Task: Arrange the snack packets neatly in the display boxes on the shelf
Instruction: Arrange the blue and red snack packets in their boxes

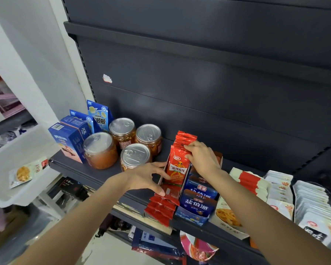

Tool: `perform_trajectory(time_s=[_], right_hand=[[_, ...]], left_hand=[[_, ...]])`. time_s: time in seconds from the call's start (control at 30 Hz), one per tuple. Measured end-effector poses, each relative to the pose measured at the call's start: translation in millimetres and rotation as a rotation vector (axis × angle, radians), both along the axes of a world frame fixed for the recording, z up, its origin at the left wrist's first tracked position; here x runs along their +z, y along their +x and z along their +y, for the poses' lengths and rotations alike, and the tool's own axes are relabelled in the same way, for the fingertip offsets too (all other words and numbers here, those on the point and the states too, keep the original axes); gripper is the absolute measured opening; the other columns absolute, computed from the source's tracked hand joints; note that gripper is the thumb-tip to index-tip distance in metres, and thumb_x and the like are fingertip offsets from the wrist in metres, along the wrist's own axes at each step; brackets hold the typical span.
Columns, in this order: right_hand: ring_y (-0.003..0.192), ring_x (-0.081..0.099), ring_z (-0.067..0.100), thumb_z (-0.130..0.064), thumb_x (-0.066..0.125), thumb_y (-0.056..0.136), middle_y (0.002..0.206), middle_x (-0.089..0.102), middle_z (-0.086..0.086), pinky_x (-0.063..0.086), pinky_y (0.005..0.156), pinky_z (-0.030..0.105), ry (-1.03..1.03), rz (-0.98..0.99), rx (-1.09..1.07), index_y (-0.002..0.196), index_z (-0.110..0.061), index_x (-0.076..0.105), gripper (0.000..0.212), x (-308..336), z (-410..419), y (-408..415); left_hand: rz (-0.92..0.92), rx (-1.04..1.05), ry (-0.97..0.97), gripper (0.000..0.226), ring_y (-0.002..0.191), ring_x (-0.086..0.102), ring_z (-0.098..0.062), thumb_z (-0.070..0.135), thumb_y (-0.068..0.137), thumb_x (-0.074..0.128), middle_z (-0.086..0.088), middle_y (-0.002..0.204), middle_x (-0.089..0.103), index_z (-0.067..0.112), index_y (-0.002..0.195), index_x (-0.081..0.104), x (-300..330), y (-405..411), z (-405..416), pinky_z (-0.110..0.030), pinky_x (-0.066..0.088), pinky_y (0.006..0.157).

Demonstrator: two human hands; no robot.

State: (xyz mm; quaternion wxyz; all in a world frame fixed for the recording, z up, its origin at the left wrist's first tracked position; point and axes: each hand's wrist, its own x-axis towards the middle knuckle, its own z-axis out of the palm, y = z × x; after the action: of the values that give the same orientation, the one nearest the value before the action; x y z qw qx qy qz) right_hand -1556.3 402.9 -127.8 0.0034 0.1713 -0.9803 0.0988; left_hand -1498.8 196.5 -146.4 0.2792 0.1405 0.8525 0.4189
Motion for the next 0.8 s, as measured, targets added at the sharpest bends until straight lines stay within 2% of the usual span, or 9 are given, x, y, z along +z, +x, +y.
perform_trajectory(time_s=[0.1, 0.17, 0.23, 0.3, 0.43, 0.5, 0.57, 0.7, 0.8], right_hand=[[0.132, 0.039, 0.016, -0.027, 0.051, 0.096, 0.144, 0.042, 0.0, 0.035, 0.108, 0.037, -0.028, -0.061, 0.007, 0.141, -0.023, 0.041, 0.046, 3, 3, 4], [0.134, 0.036, 0.016, -0.026, 0.05, 0.096, 0.147, 0.039, -0.001, 0.035, 0.11, 0.037, -0.079, -0.072, 0.018, 0.141, -0.022, 0.041, 0.046, 6, 5, 9], [0.131, 0.04, 0.014, -0.023, 0.051, 0.095, 0.143, 0.044, -0.001, 0.038, 0.107, 0.035, -0.21, -0.067, 0.019, 0.137, -0.021, 0.046, 0.042, 12, 7, 17], [0.122, 0.05, 0.012, -0.024, 0.052, 0.095, 0.134, 0.053, -0.001, 0.043, 0.101, 0.031, -0.343, -0.085, 0.036, 0.131, -0.02, 0.054, 0.036, 19, 8, 28], [0.111, 0.056, 0.01, -0.03, 0.06, 0.09, 0.124, 0.062, -0.003, 0.046, 0.096, 0.031, -0.343, -0.247, 0.143, 0.124, -0.021, 0.06, 0.035, 28, 4, 44], [0.111, 0.056, 0.011, -0.03, 0.062, 0.089, 0.122, 0.062, -0.003, 0.048, 0.094, 0.035, -0.269, -0.218, 0.135, 0.121, -0.023, 0.062, 0.033, 30, 2, 47], [0.107, 0.058, 0.011, -0.028, 0.058, 0.091, 0.116, 0.065, -0.004, 0.051, 0.089, 0.034, -0.288, -0.125, 0.085, 0.114, -0.023, 0.066, 0.025, 34, 2, 48], [0.098, 0.063, 0.012, -0.025, 0.058, 0.091, 0.109, 0.067, -0.003, 0.052, 0.08, 0.027, -0.476, -0.012, -0.012, 0.108, -0.02, 0.068, 0.02, 48, 14, 47], [0.088, 0.061, 0.006, -0.02, 0.059, 0.091, 0.1, 0.068, -0.005, 0.044, 0.064, 0.004, -0.689, 0.032, -0.077, 0.102, -0.015, 0.07, 0.016, 65, 24, 50]], left_hand=[[-0.013, -0.036, -0.035, 0.05, 0.138, 0.018, -0.004, 0.035, 0.067, 0.083, 0.017, 0.152, 0.023, 0.036, 0.114, 0.067, 1, 2, 0, -0.036, 0.017, 0.115], [0.029, -0.035, -0.062, 0.037, 0.135, 0.027, -0.006, 0.042, 0.067, 0.08, 0.013, 0.148, 0.034, 0.038, 0.103, 0.071, 3, 2, 1, -0.038, 0.022, 0.114], [0.103, 0.014, -0.056, 0.028, 0.121, 0.047, -0.008, 0.051, 0.07, 0.072, 0.008, 0.129, 0.057, 0.034, 0.092, 0.075, 6, 2, 2, -0.037, 0.037, 0.106], [0.202, 0.112, -0.063, 0.025, 0.098, 0.06, -0.005, 0.041, 0.081, 0.068, 0.003, 0.107, 0.07, 0.021, 0.093, 0.076, 11, 2, 7, -0.032, 0.048, 0.094], [0.377, 0.274, -0.094, 0.028, 0.079, 0.066, -0.015, 0.03, 0.092, 0.059, -0.007, 0.081, 0.072, 0.005, 0.086, 0.073, 22, 1, 20, -0.024, 0.049, 0.077], [0.418, 0.307, -0.064, 0.027, 0.069, 0.064, -0.008, 0.03, 0.091, 0.059, 0.001, 0.07, 0.068, 0.011, 0.076, 0.069, 27, 0, 26, -0.013, 0.046, 0.066], [0.443, 0.326, -0.005, 0.02, 0.064, 0.062, 0.003, 0.029, 0.09, 0.061, 0.013, 0.068, 0.064, 0.018, 0.074, 0.067, 34, 1, 30, -0.007, 0.045, 0.063], [0.347, 0.535, 0.261, 0.026, 0.076, 0.066, -0.007, 0.037, 0.094, 0.051, 0.003, 0.087, 0.069, 0.017, 0.096, 0.066, 45, 6, 27, -0.022, 0.051, 0.075], [0.157, 0.705, 0.246, 0.035, 0.07, 0.062, -0.015, 0.044, 0.097, 0.04, -0.005, 0.082, 0.064, 0.018, 0.104, 0.062, 49, 12, 22, -0.032, 0.053, 0.075]])
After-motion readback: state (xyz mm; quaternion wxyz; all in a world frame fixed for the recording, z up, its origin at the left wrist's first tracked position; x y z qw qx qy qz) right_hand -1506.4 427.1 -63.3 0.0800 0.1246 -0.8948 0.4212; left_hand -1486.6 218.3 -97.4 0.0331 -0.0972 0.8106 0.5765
